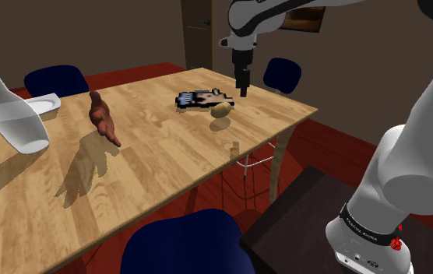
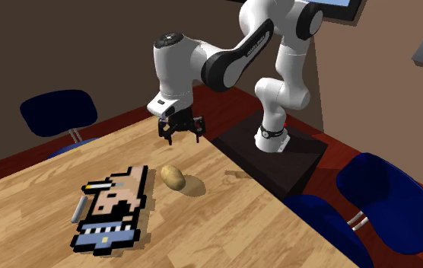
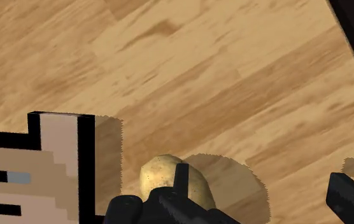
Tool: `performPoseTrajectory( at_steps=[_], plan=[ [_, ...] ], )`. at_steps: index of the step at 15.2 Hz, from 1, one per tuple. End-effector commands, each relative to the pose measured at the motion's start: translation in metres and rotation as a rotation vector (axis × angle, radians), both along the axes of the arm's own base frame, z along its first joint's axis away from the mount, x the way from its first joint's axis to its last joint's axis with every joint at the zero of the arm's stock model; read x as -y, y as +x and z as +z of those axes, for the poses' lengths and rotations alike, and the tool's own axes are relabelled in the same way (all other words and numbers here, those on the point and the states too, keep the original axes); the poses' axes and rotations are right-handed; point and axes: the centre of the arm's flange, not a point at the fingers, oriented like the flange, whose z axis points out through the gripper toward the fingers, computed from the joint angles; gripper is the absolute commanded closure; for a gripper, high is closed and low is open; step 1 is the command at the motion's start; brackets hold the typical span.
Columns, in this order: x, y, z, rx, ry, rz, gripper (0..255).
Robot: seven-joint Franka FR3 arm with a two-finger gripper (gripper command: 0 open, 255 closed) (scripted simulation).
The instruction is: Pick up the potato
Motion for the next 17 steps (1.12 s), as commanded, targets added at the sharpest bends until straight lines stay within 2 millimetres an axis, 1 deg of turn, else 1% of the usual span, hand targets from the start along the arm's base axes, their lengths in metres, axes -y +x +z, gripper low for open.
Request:
performPoseTrajectory(
  at_steps=[1,6,8,15,17],
  plan=[
    [-0.010,0.022,-0.014,-0.017,-0.012,0.099,0],
    [-0.038,0.076,-0.053,-0.057,-0.042,0.332,0],
    [-0.051,0.092,-0.067,-0.071,-0.053,0.412,0],
    [-0.051,0.092,-0.104,-0.071,-0.053,0.412,0],
    [-0.051,0.092,-0.107,-0.071,-0.053,0.412,0]
  ],
)
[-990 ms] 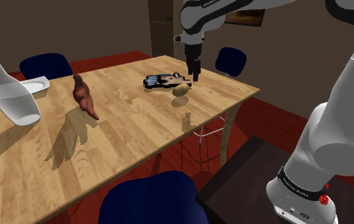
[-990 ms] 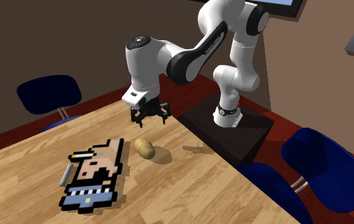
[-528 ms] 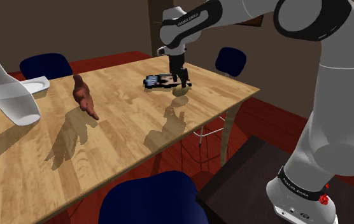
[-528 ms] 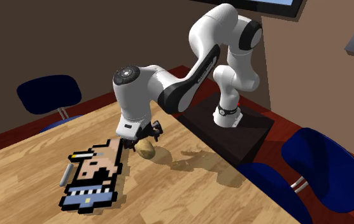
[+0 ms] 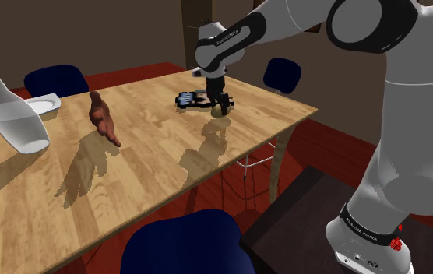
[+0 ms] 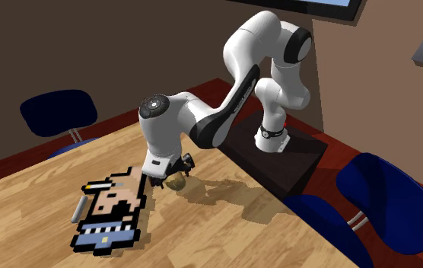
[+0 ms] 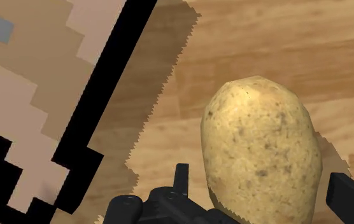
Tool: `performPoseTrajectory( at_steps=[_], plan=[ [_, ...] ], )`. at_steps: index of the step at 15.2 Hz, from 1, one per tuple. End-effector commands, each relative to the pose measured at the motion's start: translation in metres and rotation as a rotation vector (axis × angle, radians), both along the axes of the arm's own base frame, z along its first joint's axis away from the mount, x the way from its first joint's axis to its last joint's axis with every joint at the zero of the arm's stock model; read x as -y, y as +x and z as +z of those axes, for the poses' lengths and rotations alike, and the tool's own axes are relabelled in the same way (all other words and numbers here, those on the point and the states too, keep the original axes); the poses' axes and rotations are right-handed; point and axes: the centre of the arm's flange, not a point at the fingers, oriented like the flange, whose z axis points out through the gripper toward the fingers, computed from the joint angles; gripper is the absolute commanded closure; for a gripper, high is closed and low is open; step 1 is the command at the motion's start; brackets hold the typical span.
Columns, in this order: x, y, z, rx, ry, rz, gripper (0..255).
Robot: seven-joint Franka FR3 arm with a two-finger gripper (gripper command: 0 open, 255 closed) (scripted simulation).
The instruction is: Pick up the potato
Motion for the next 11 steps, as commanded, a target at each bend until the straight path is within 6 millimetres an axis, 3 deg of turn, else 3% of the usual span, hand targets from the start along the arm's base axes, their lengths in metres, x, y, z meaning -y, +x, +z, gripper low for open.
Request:
performPoseTrajectory(
  at_steps=[1,11],
  plan=[
    [-0.0002,0.0000,-0.0021,0.000,0.000,0.000,255],
    [-0.0003,0.0002,0.0029,0.000,0.000,0.000,255]
  ],
)
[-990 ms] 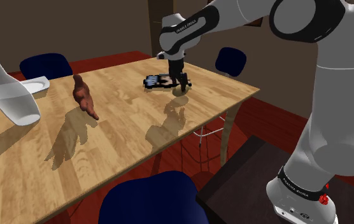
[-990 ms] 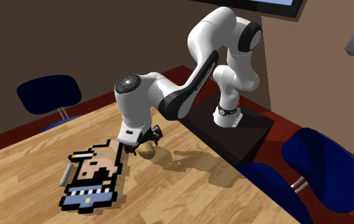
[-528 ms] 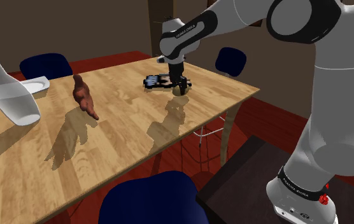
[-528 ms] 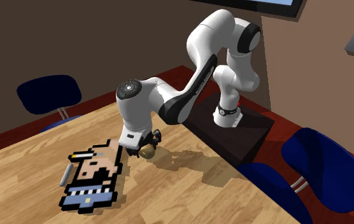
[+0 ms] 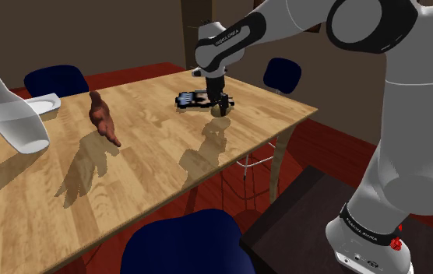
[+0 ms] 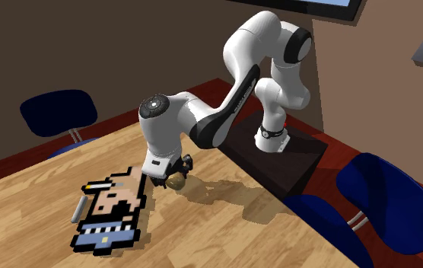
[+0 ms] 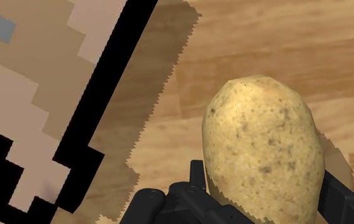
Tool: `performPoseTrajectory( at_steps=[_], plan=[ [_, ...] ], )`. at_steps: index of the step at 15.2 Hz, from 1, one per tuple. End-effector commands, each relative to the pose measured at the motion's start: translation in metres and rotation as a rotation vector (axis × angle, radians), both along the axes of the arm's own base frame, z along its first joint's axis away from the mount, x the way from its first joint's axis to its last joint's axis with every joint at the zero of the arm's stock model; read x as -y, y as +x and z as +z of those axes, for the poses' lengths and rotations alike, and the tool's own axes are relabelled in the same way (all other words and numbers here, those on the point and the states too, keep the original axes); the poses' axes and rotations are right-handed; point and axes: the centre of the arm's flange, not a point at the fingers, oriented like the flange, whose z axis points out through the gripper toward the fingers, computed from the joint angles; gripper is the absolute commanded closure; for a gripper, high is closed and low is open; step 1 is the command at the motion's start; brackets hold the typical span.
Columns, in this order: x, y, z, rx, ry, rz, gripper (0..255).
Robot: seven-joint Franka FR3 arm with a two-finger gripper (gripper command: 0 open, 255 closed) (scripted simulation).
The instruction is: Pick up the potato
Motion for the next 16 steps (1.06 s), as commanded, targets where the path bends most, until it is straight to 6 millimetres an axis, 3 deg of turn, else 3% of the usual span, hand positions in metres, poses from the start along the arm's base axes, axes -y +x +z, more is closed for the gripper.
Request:
performPoseTrajectory(
  at_steps=[1,14,16],
  plan=[
    [0.000,0.000,0.008,-0.001,0.000,0.000,255],
    [0.000,0.000,0.076,-0.001,0.000,0.000,255],
    [0.000,0.000,0.077,-0.001,0.000,0.000,255]
  ],
)
